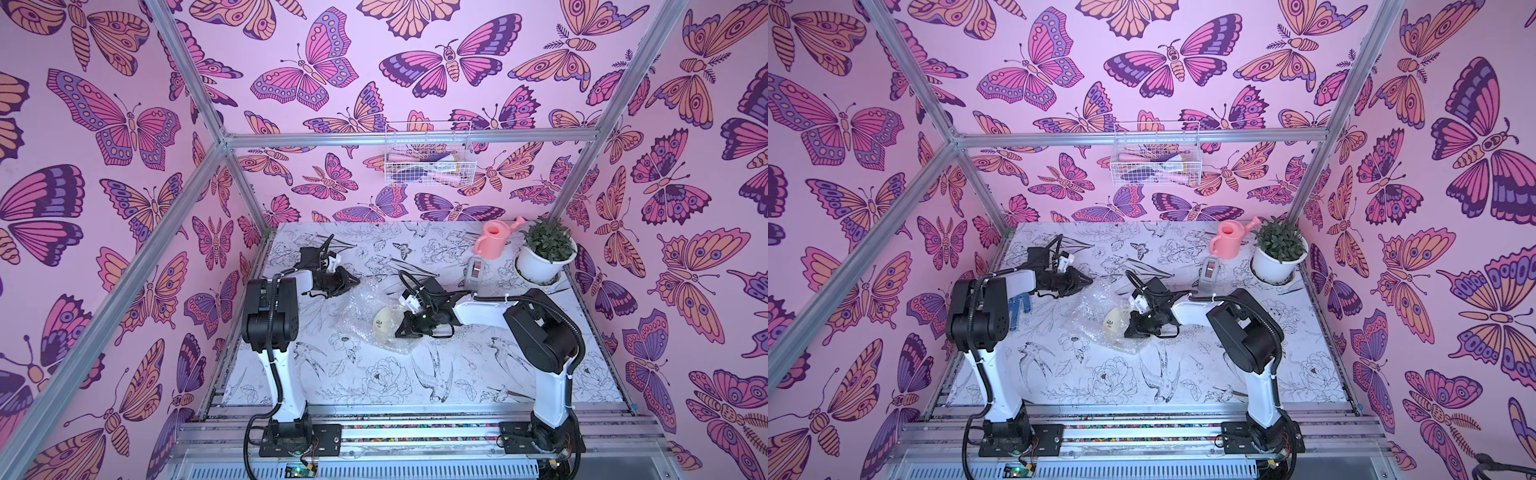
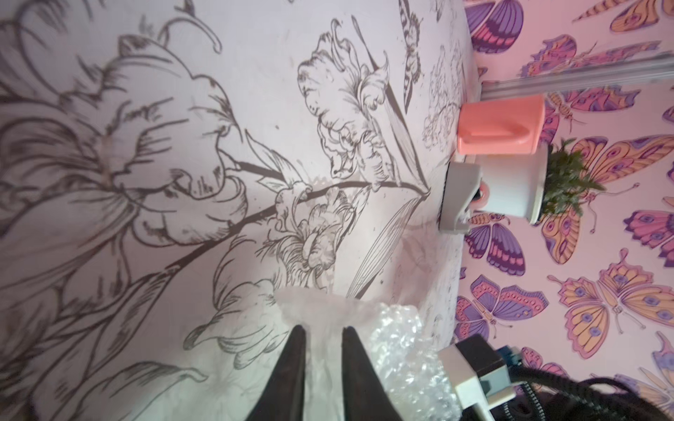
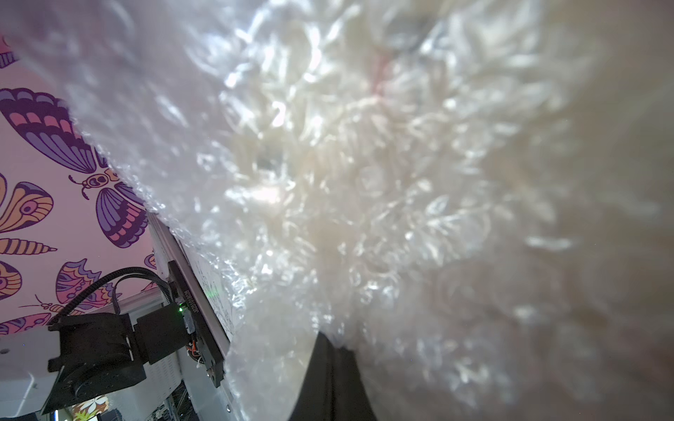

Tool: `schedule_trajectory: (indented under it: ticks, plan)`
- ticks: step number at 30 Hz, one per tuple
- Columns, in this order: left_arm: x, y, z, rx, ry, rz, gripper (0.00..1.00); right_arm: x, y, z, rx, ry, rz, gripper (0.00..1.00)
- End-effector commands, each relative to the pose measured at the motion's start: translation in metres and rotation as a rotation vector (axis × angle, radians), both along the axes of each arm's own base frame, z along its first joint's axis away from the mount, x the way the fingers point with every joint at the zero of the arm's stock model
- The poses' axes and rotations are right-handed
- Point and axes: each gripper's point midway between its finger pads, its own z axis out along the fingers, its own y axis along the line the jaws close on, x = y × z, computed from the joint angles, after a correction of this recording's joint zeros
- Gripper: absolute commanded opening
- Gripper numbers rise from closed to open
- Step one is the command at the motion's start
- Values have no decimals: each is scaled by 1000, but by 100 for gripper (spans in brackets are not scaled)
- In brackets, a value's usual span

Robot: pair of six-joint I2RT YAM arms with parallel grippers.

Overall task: Wrap dinner plates in bubble wrap
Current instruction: Wrap the plate in the bubble wrap.

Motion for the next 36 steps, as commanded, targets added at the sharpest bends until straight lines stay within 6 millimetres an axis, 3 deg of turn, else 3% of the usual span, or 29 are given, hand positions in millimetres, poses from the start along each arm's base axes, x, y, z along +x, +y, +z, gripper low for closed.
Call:
schedule_trajectory:
  ticks: [1,4,7,11,14,19,23,25,26,30,36]
  plan:
    - [1,9,17,-15,-65,22,6,-17,-17,-38,-121,86,-12,0]
    - [0,-2,51,-96,-169,-15,0,-17,-18,-41,-129,88,-17,0]
    - [-17,-23,73,-168,-187,-79,0,-16,-18,-43,-132,88,-24,0]
    - [-56,-58,78,-200,-172,-160,0,-15,-17,-46,-128,92,-37,0]
    - [-89,-89,70,-198,-143,-215,0,-13,-16,-48,-118,95,-51,0]
    - [-134,-141,47,-227,-85,-299,0,-13,-15,-47,-113,93,-57,0]
    - [-171,-157,21,-217,-16,-365,0,-11,-15,-44,-113,84,-65,0]
    - [-185,-155,6,-205,34,-370,0,-10,-15,-43,-111,77,-68,0]
    - [-170,-142,-18,-100,90,-211,0,-10,-15,-42,-110,76,-70,0]
    - [-184,-124,-64,22,195,-162,0,-6,-12,-25,-85,42,-71,0]
    - [-194,-113,-91,96,266,-142,0,-1,-15,25,-62,-48,-74,5]
